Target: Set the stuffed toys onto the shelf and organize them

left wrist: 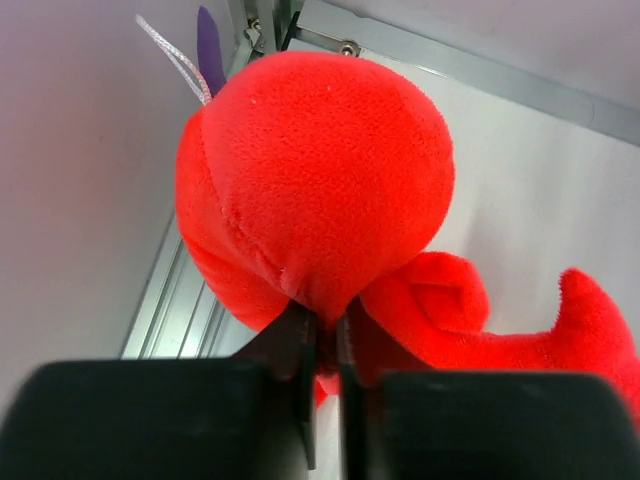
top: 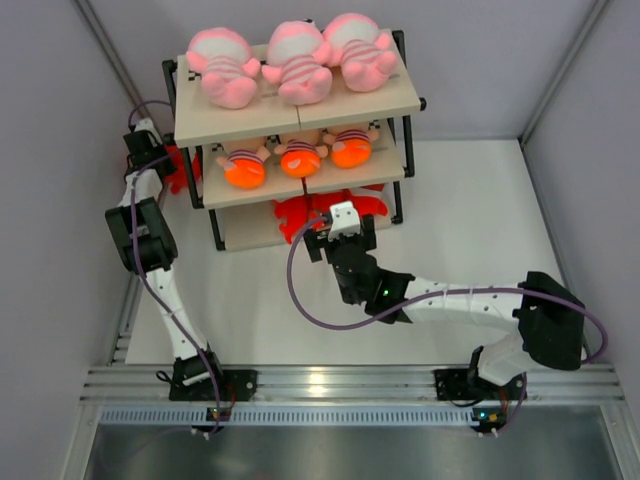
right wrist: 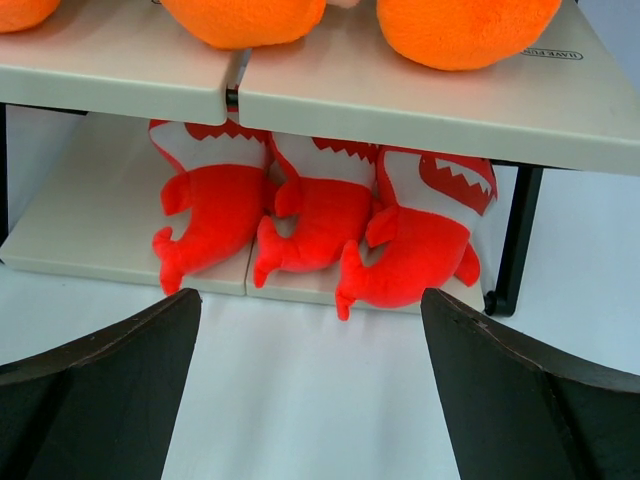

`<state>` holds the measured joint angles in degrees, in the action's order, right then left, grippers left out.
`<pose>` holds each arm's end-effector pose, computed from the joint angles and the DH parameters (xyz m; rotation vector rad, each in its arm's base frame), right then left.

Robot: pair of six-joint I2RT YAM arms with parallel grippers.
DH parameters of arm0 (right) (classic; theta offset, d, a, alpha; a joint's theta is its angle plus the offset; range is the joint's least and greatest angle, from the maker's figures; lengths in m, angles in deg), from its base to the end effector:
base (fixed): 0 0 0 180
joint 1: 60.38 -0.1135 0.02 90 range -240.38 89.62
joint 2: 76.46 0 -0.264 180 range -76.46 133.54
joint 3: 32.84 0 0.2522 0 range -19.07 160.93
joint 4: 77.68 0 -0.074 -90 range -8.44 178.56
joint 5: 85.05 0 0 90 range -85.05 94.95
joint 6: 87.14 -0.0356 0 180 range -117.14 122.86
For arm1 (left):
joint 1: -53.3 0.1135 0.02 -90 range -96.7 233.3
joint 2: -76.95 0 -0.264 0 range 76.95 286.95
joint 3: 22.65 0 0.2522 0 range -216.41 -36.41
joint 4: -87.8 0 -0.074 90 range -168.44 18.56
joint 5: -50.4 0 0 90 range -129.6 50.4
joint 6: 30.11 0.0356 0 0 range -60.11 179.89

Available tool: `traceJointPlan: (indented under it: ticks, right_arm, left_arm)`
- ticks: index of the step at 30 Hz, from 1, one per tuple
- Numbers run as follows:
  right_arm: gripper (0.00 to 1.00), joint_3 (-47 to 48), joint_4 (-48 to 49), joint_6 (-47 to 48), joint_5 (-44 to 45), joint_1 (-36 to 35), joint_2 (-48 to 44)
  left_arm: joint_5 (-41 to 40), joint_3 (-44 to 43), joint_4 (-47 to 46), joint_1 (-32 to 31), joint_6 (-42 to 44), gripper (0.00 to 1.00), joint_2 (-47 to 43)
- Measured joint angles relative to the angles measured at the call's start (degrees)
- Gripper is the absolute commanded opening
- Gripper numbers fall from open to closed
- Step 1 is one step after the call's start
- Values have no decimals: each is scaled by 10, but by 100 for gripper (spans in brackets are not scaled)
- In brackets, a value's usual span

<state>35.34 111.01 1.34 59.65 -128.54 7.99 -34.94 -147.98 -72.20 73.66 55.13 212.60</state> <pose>0.1499 0.2958 0.2931 -0.2565 1.6282 0.1138 0.5180 0.1891 0.1976 -0.4085 2.0589 0.0788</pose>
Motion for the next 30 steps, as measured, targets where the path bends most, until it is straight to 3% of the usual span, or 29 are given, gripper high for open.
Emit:
traceJointPlan:
  ticks: [7, 11, 17, 23, 30]
  right_arm:
    - [92, 0, -16, -11, 0, 0, -3]
    - [91, 0, -40, -28, -14, 0, -26]
    - [91, 23, -92, -41, -125, -1, -59]
    - [92, 66, -139, -57, -295, -10, -53]
    - [97, 106, -149, -99, -457, -18, -1]
  left_arm:
    - [16, 30, -15, 4, 20, 0, -12]
    - [27, 111, -25, 11, 24, 0, -68]
    - [37, 304, 6, 15, 50, 0, -233]
    - [50, 504, 34, 49, 53, 0, -433]
    - [67, 609, 121, 93, 101, 0, -665]
